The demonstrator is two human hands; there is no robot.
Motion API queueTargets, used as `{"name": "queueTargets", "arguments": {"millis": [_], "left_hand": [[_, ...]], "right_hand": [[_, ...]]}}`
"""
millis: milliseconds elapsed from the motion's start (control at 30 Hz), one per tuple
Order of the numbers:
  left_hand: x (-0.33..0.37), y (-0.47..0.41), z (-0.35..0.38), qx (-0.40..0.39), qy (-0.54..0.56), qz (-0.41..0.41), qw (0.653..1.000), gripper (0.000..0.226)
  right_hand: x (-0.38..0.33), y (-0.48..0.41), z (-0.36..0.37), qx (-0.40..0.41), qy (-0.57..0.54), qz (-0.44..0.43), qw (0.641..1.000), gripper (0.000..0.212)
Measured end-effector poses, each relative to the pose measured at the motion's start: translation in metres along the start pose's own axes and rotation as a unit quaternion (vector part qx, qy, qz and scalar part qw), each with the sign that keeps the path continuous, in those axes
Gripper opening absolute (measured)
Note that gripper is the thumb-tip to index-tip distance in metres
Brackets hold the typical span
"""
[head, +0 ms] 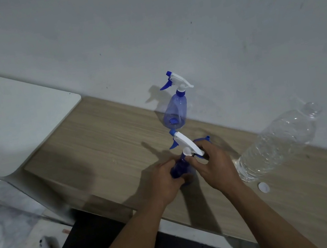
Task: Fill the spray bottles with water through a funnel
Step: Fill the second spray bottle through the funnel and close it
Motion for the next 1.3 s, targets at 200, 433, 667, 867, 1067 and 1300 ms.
{"name": "queueTargets", "arguments": {"millis": [200,433,667,867,1067,1300], "left_hand": [[0.002,0.002,-0.001,-0.003,-0.013,0.015,1.0,0.044],[-0.003,-0.002,0.004,-0.002,0.01,0.005,1.0,0.044],[-0.009,-0.004,0.007,-0.001,0.022,-0.011,1.0,0.043],[-0.008,-0.003,0.004,-0.011,0.002,-0.004,1.0,0.045],[-0.015,-0.006,0.004,0.008,-0.036,-0.006,0.999,0.035],[-0.012,-0.005,0.003,0.004,-0.057,-0.006,0.998,0.04]], "right_hand": [[-0.001,0.001,0.001,-0.009,-0.035,-0.007,0.999,0.019],[0.004,0.0,0.016,0.029,-0.081,0.015,0.996,0.023],[0.002,0.007,0.023,0.042,-0.092,0.049,0.994,0.021],[0.007,0.012,0.032,0.062,-0.09,0.007,0.994,0.016],[0.002,0.01,0.029,0.065,-0.124,0.048,0.989,0.022],[0.004,0.006,0.026,0.056,-0.155,0.074,0.984,0.02]]}}
Point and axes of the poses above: each hand's wrist, its own y-axis away from the middle knuckle, its own z-axis out of the palm, x = y × z, the point moved 1 cm from there along -y, towards the middle knuckle, and after that the axes turned 1 degree about y, right-handed, at the moved point
